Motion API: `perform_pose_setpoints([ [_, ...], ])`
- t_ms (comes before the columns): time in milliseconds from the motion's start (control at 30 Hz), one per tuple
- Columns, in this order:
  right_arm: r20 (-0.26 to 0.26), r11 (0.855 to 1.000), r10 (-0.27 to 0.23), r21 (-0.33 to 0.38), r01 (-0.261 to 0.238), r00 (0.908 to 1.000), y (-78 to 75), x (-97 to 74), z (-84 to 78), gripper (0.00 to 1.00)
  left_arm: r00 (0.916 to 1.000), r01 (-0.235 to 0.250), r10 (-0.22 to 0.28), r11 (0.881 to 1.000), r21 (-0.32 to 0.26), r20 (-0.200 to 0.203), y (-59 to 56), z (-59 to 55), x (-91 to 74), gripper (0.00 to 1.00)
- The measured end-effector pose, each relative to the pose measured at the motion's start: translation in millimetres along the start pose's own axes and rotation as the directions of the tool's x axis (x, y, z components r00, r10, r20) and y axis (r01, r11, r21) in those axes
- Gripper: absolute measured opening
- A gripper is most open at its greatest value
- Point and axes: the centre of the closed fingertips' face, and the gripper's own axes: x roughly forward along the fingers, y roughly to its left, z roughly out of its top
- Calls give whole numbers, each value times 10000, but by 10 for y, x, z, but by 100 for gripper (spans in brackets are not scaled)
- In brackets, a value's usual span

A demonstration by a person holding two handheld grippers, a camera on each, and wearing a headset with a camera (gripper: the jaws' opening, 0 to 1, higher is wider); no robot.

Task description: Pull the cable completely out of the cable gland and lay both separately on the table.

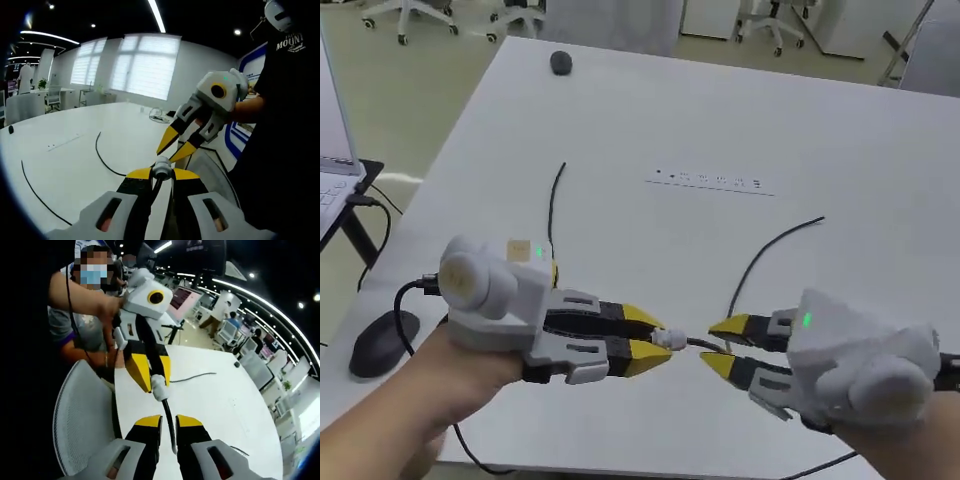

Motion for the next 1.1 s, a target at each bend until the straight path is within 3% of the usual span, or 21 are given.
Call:
perform_pose_setpoints([
  [33, 68, 9998, 104, 140, -104, 9999, 72, 32, 23, 6, 10000, 13, -12, 10000, 78, -58, -11, -6, 17, 15],
  [167, -120, 9991, -417, -129, 416, 9991, 65, 71, 5, 3, 9989, -34, 42, 9999, 169, -470, -12, -99, 78, 15],
  [233, -66, 9971, -742, -166, 741, 9972, 41, 63, 9, 1, 9991, -67, 74, 9998, 170, -423, -19, -99, 91, 15],
  [500, 14, 9941, -1024, 349, 1023, 9947, -69, -24, -32, 0, 9995, -25, 24, 10000, -40, -320, 9, -39, 159, 15],
  [667, 80, 9927, -1112, 474, 1107, 9938, -179, -24, -3, 0, 9991, -19, 25, 9999, 147, -417, 85, 72, 178, 15],
  [833, 305, 9938, -896, 690, 873, 9955, -253, -4, 78, 0, 9978, -116, 149, 9987, 504, -651, 132, 149, 121, 15],
  [1100, 203, 9895, -835, 1204, 804, 9963, -306, 35, 39, 0, 9964, -530, 559, 9975, 462, -630, 200, 139, 64, 15],
])
